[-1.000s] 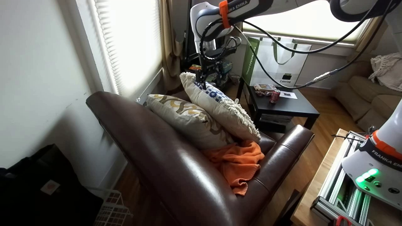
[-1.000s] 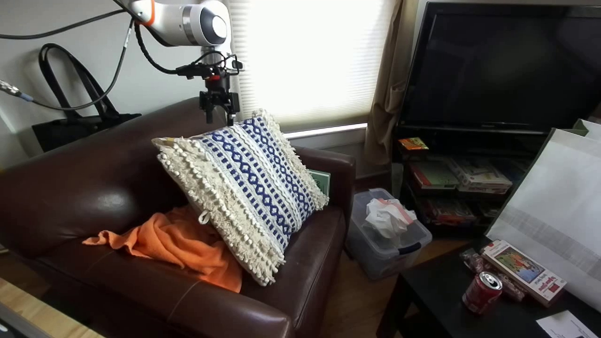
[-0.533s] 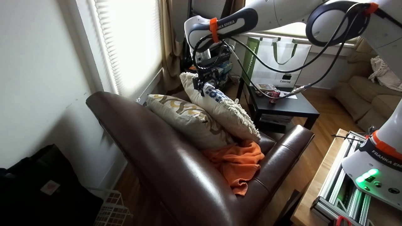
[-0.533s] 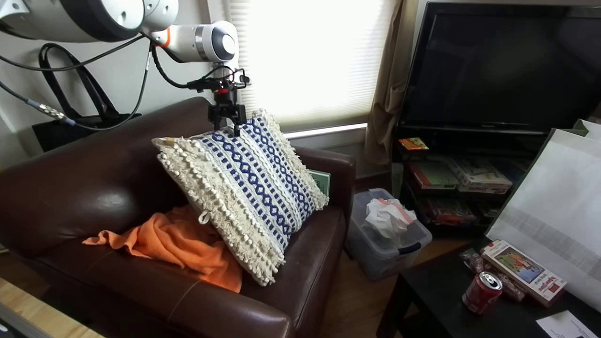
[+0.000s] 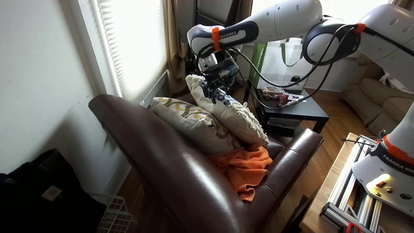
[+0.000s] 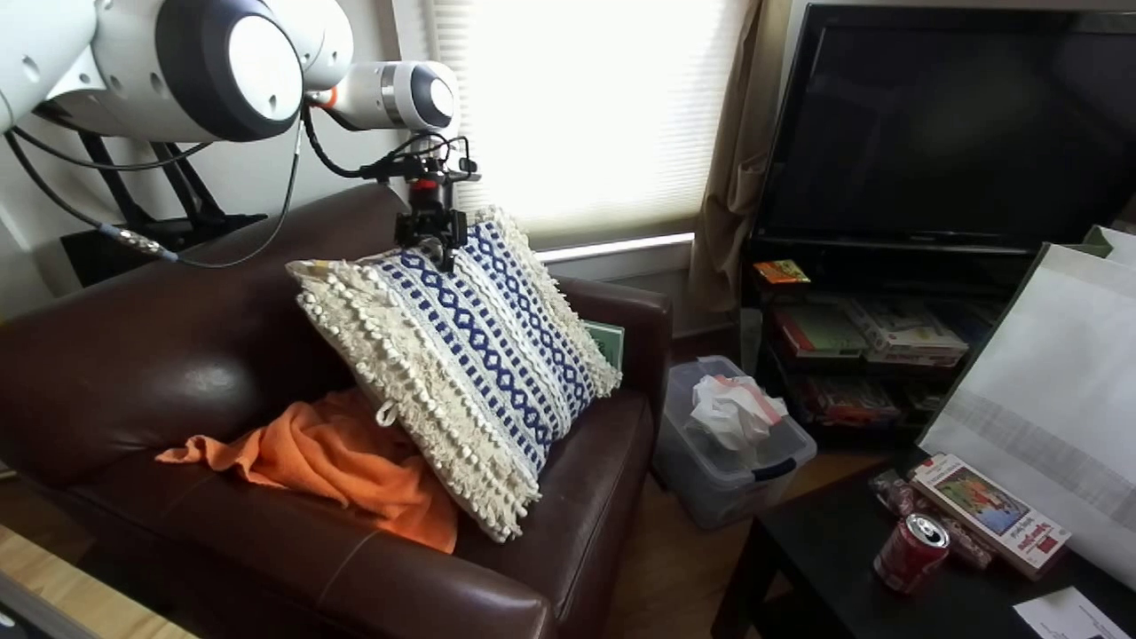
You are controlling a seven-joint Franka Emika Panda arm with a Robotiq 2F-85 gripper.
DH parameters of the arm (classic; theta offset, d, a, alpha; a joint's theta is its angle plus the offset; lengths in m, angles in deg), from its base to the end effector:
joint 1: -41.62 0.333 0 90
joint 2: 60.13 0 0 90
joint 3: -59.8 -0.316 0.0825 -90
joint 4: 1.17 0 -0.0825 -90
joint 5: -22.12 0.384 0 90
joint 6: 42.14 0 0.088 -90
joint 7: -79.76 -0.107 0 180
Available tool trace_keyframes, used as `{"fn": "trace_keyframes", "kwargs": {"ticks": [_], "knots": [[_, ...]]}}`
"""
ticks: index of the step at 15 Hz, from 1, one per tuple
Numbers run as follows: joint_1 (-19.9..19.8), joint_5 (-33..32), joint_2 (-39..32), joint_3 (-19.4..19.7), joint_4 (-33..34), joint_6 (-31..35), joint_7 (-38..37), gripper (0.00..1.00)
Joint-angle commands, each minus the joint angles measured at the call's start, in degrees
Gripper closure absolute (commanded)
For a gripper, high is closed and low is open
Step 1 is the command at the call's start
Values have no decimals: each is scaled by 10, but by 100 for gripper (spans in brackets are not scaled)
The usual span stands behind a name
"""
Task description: Place the blue and white pillow over the top part of the chair
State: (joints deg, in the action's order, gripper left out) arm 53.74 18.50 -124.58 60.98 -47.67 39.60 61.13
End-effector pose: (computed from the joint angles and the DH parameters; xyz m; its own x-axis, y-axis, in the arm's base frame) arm 0.7205 0.1378 0.1987 0.8849 -0.1608 -0.4371 -0.0633 -0.9713 0.2291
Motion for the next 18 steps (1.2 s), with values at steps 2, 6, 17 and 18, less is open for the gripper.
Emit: {"fn": "trace_keyframes", "kwargs": {"ticks": [2, 6, 17, 18], "knots": [[-4, 3, -65, -1, 89, -80, 13, 31], [1, -5, -80, 1, 121, -73, 21, 64], [27, -25, -34, 12, 142, -48, 27, 96], [40, -38, -20, 13, 146, -44, 42, 96]]}}
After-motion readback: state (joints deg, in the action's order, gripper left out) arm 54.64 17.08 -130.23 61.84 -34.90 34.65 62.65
